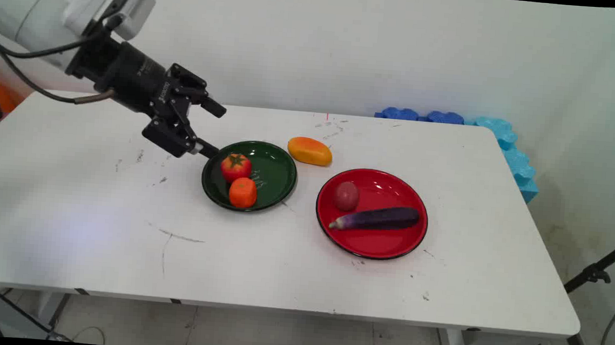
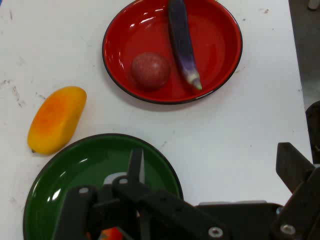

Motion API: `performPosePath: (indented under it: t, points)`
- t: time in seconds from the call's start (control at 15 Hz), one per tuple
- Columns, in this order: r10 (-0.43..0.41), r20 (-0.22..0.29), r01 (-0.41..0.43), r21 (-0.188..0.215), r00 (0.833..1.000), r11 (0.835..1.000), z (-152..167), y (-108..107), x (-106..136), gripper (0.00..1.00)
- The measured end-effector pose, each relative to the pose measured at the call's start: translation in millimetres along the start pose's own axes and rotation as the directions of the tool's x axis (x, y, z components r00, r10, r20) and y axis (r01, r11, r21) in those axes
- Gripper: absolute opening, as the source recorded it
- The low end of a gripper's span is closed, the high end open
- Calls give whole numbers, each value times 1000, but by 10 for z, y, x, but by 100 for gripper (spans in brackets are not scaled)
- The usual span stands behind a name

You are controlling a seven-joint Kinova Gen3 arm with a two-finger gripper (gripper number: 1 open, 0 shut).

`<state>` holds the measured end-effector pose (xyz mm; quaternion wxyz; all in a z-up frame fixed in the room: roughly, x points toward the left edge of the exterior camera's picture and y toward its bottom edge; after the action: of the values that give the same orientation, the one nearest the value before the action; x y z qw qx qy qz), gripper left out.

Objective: Pick up the eggplant from the red plate

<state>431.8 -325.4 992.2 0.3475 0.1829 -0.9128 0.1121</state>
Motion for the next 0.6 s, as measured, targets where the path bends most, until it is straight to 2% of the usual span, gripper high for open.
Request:
performPosePath:
  t: [0.33, 0.6]
  points:
    - [-23, -2, 23, 8, 1000, 1000, 132, 13, 179, 100]
    - [-36, 2, 36, 21, 999, 999, 370, 24, 426, 100]
